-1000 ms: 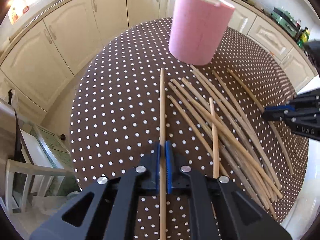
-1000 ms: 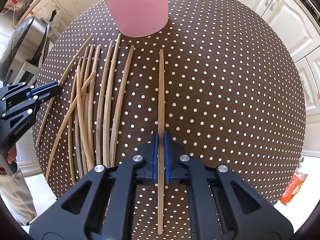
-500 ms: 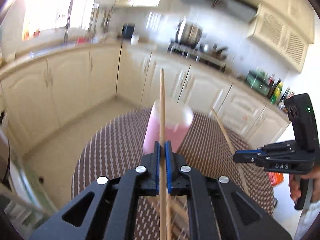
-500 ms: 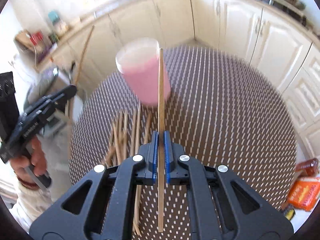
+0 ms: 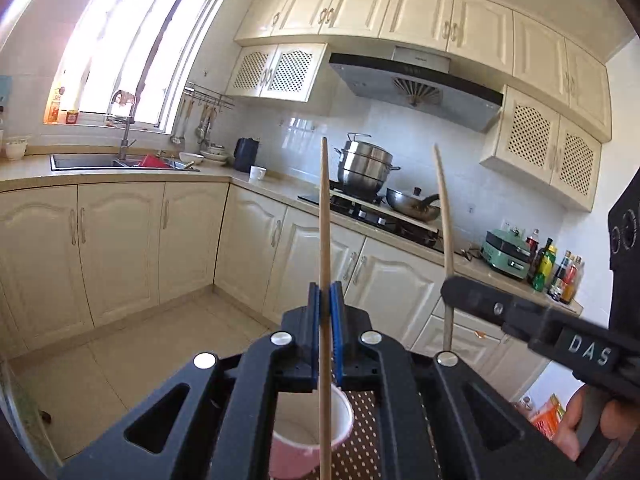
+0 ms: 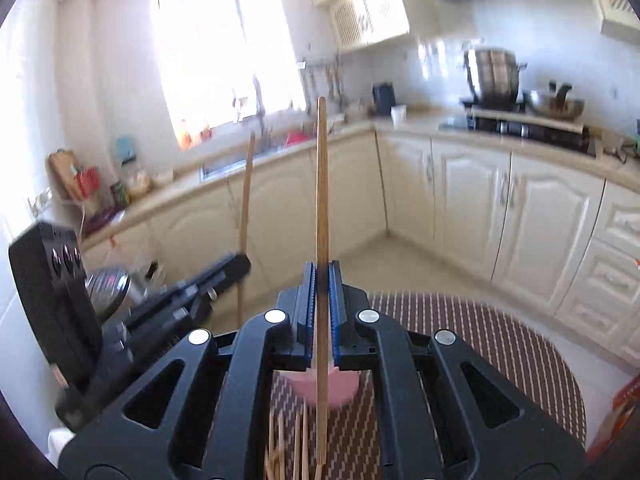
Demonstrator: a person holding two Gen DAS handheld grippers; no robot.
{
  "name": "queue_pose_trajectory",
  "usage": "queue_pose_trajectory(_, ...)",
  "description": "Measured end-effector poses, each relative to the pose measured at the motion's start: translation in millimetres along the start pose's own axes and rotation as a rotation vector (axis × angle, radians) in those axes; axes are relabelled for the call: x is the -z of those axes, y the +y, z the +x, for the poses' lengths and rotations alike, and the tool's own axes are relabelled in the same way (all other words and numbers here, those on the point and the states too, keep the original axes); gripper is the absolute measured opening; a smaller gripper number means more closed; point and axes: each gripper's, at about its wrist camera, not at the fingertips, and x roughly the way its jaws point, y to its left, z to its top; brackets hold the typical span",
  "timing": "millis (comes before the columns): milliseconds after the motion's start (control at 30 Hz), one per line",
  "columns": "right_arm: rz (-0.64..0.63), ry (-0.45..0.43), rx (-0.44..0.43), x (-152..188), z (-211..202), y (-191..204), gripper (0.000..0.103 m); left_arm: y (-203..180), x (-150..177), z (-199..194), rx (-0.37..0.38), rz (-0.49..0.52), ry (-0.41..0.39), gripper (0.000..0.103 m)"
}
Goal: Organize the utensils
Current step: 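Lift the chopsticks with both grippers and carry them over the pink cup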
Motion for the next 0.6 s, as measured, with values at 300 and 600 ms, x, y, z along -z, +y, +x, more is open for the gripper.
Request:
queue_pose_trajectory(300,0.017,-0.15,0.017,-14,33,-2,0.007,7,-4,23,-0.038,0.003,-0.118,0.006)
queue_pose_trajectory(600,0.008,-0.101,-0.003,10,53,-6,0.007,12,10,39,-0.065,0.05,-0.105,0.006)
